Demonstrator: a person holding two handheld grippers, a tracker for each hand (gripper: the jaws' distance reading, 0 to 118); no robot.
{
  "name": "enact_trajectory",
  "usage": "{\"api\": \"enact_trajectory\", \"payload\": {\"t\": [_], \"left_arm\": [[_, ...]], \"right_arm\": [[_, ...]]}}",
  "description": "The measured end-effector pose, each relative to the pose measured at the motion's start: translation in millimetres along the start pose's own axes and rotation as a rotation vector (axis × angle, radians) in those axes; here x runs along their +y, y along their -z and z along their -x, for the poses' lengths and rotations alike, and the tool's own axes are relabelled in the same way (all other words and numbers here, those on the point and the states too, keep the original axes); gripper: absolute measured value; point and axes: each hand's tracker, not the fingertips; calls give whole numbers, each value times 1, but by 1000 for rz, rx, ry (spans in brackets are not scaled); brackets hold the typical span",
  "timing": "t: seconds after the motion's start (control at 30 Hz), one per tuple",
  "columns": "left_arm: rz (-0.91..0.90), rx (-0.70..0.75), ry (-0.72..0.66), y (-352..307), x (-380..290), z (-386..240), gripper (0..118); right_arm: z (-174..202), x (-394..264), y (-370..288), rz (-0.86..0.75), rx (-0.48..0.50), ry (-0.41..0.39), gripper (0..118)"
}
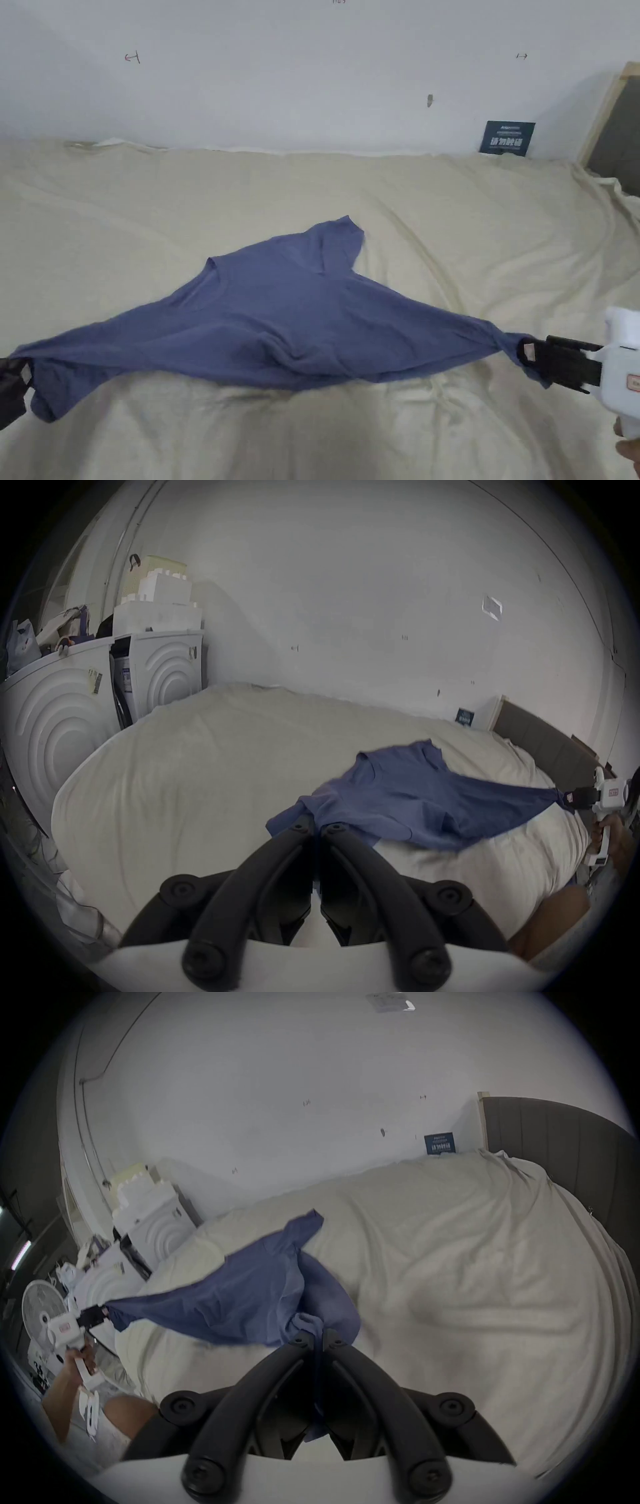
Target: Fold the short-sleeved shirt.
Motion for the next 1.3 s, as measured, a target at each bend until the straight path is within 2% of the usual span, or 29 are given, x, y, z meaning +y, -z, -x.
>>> {"api": "enact_trajectory", "payload": {"t": [0.07, 0.1, 0.23, 0.4, 0.43, 0.47, 0.5, 0.53, 0.6, 0.67, 0.7, 0.8, 0.87, 0.9, 0.93, 0.97, 1.0, 1.03, 1.07, 1.1, 1.17, 1.3], "left_arm": [[31, 7, 30, -4, -11, 4, 3], [57, 4, 41, -3, -16, 6, 3], [149, 47, 106, 14, -34, 17, 3], [227, 78, 134, 24, -46, 13, 4], [233, 85, 142, 26, -49, 16, 5], [242, 92, 145, 28, -52, 18, 13], [246, 95, 142, 28, -53, 21, 25], [247, 95, 136, 24, -52, 19, 39], [253, 110, 127, 21, -53, 26, 42], [226, 167, 152, 11, -47, 38, 56], [206, 196, 157, 4, -42, 43, 56], [139, 198, 167, -23, -22, 43, 61], [102, 120, 203, -40, -11, 24, 61], [108, 87, 225, -45, -6, 10, 60], [91, 67, 252, -48, -3, -4, 50], [67, 53, 273, -50, -1, -17, 31], [50, 46, 306, -49, 0, -33, 9], [45, 21, 314, -49, 3, -49, 3], [62, -36, 308, -40, 5, -55, 3], [72, -90, 318, -36, 6, -71, 3], [40, -111, 372, -30, 7, -104, 0], [41, -216, 439, -6, 13, -168, 0]], "right_arm": [[-4, -10, -2, 54, 19, -2, 3], [-1, -17, -3, 68, -1, -17, 4], [1, -29, 13, 157, -50, -107, 4], [-15, -41, 39, 196, -86, -118, 4], [-18, -44, 43, 216, -85, -108, 8], [-20, -46, 46, 235, -86, -105, 20], [-24, -52, 44, 242, -107, -105, 45], [-25, -54, 45, 261, -112, -114, 79], [-29, -59, 43, 278, -94, -115, 85], [-34, -62, 44, 277, -90, -133, 101], [-35, -62, 37, 274, -84, -155, 101], [-22, -62, 9, 255, -52, -252, 108], [-12, -63, -2, 230, -81, -350, 108], [-14, -65, -5, 213, -71, -406, 108], [-10, -66, -8, 194, -94, -441, 105], [-8, -66, -8, 185, -111, -444, 95], [-8, -67, -7, 185, -103, -422, 75], [-18, -66, -1, 181, -100, -418, 34], [-19, -70, 2, 173, -102, -421, 7], [-19, -73, 4, 164, -101, -428, 3], [-21, -73, 10, 217, -53, -381, 3], [-23, -84, 35, 221, -88, -406, 3]]}}
